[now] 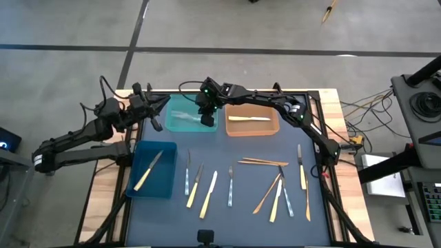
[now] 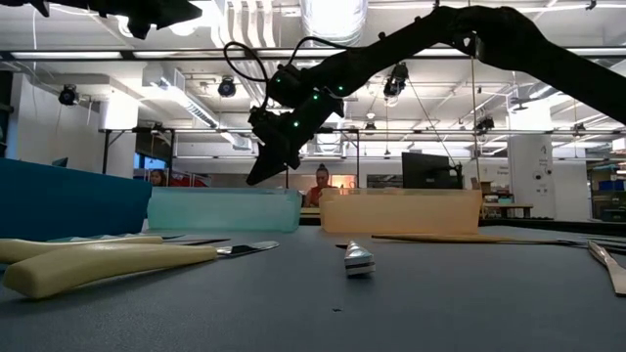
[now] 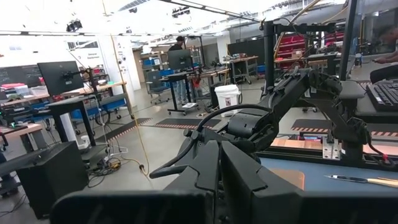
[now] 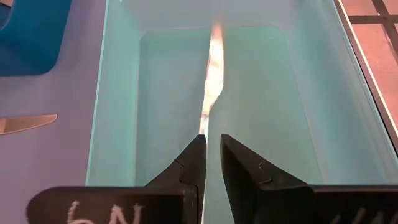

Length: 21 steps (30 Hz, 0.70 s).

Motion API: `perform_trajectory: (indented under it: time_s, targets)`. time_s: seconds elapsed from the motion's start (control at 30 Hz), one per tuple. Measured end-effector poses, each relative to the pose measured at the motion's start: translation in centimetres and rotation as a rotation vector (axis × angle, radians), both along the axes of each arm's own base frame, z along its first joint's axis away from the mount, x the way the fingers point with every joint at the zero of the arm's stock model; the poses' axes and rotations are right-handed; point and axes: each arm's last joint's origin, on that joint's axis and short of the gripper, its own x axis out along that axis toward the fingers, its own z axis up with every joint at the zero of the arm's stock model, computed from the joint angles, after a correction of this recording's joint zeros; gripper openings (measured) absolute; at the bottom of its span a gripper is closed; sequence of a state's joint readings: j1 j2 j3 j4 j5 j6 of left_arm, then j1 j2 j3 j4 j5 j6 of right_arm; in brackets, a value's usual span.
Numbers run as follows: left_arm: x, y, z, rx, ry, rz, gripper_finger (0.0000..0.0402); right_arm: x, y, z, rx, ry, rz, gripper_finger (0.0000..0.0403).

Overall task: Sort silverware by color (type)
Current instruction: Put the white knife into the light blue bin

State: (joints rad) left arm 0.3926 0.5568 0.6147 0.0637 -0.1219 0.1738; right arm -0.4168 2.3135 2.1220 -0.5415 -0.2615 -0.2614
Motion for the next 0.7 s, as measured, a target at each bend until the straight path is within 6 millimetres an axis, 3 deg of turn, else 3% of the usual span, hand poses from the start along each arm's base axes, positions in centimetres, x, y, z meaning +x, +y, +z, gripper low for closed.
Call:
perform_trajectory:
  time_s: [0.7]
  targets:
    - [0.21,0.09,-0.47,-0.028,0.038,-0.001,0.0000,-0.13,0.05,0.67,0.010,-0.013,-0.016,0.0038]
